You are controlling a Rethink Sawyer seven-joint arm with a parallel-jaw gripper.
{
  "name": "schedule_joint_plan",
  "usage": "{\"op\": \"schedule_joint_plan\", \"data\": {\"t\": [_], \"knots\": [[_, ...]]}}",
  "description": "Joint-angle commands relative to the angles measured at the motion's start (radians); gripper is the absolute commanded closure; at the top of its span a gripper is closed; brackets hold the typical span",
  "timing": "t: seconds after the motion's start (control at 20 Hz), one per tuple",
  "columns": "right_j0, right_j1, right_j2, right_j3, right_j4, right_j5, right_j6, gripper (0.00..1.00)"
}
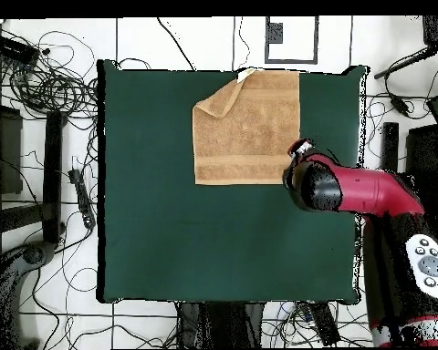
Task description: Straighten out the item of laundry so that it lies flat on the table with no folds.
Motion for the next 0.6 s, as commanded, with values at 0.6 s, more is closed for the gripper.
{"op": "schedule_joint_plan", "data": {"t": [0.6], "knots": [[0.176, 0.137, 0.018, -0.083, 0.022, 0.144, -0.029, 0.00]]}}
